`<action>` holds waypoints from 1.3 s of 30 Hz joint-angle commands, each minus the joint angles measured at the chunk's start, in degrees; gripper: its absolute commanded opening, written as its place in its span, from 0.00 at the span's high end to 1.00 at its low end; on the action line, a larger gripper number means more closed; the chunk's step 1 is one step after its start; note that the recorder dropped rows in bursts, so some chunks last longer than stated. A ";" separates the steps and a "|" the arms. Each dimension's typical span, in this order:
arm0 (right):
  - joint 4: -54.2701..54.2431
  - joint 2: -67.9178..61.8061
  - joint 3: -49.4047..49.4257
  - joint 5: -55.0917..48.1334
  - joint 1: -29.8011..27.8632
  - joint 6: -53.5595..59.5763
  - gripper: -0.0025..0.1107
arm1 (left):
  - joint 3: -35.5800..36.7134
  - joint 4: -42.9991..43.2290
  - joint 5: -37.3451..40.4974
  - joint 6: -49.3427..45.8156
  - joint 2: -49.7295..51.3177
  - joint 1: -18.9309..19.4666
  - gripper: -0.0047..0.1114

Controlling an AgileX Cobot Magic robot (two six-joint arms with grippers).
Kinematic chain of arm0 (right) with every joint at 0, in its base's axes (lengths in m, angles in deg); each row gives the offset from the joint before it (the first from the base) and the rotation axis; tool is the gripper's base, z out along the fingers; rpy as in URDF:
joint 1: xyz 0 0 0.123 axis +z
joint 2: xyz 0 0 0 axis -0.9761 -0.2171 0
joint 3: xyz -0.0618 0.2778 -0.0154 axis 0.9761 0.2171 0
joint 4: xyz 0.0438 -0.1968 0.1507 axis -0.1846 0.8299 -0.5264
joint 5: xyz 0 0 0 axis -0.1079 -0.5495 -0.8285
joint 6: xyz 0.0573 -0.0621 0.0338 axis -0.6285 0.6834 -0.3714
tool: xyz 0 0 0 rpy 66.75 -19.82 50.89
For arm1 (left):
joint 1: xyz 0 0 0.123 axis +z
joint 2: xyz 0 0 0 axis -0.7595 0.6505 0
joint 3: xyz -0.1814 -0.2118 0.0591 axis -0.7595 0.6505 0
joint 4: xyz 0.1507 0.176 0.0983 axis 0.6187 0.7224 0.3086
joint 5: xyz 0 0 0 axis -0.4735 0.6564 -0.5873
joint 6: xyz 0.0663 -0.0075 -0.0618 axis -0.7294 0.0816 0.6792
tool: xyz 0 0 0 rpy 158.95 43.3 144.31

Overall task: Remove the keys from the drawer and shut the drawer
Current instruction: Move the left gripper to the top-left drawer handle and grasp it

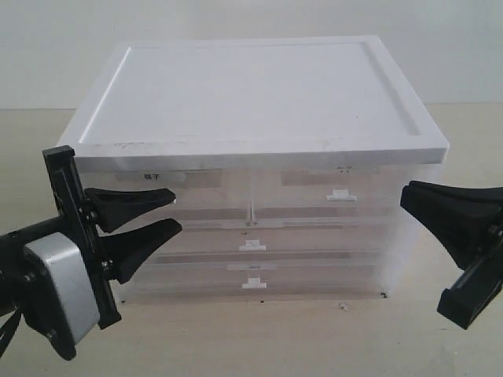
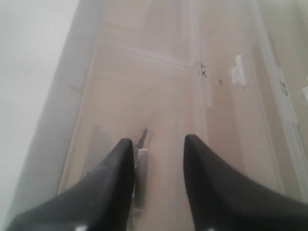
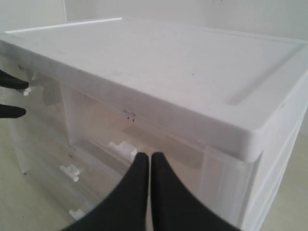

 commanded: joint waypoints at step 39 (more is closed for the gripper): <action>0.71 -0.09 -0.34 0.63 0.00 -0.50 0.98 | 2.73 -23.43 14.56 -2.86 -12.09 -11.48 0.63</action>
